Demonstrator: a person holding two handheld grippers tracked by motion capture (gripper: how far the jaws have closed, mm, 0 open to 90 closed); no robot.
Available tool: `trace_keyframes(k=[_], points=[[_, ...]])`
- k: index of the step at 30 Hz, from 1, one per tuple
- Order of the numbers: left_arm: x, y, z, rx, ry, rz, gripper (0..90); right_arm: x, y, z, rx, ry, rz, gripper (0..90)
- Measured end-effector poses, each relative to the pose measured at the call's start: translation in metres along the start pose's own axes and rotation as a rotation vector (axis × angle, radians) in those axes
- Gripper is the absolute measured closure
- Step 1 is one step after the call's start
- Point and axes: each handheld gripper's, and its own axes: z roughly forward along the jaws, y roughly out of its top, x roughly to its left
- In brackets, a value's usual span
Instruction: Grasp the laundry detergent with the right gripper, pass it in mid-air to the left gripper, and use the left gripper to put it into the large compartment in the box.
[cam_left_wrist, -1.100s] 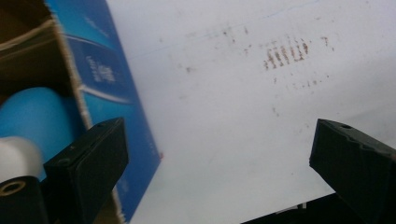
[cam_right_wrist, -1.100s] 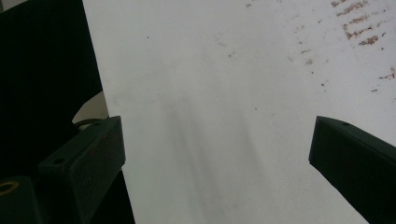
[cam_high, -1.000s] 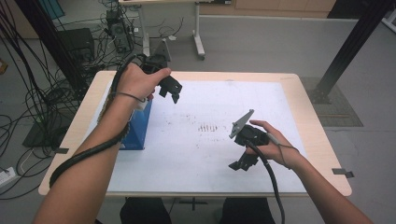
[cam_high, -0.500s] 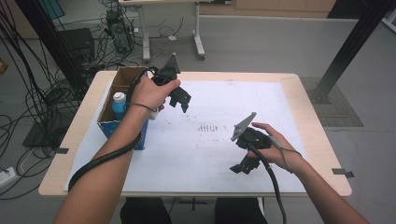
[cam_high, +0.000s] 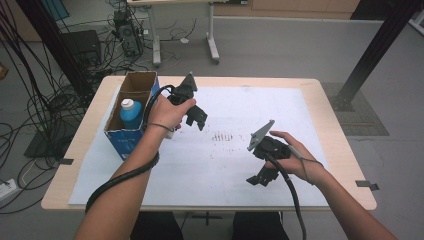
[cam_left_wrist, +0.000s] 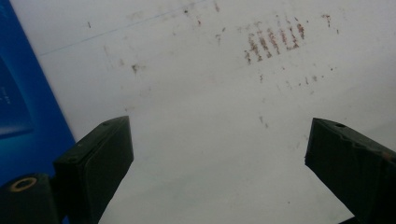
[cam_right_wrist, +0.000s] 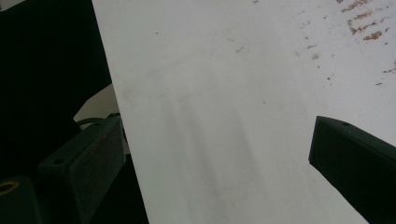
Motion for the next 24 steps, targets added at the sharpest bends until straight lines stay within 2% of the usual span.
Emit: trace_keyframes(k=[11, 24], points=[[0.005, -0.007, 0.029, 0.026, 0.009, 0.0, 10.6, 0.0, 0.001, 0.004, 0.002, 0.004, -0.002, 3.6], [0.003, -0.01, 0.04, 0.054, 0.0, 0.008, 11.0, 0.0, 0.0, 0.004, 0.004, 0.003, -0.002, 3.5]])
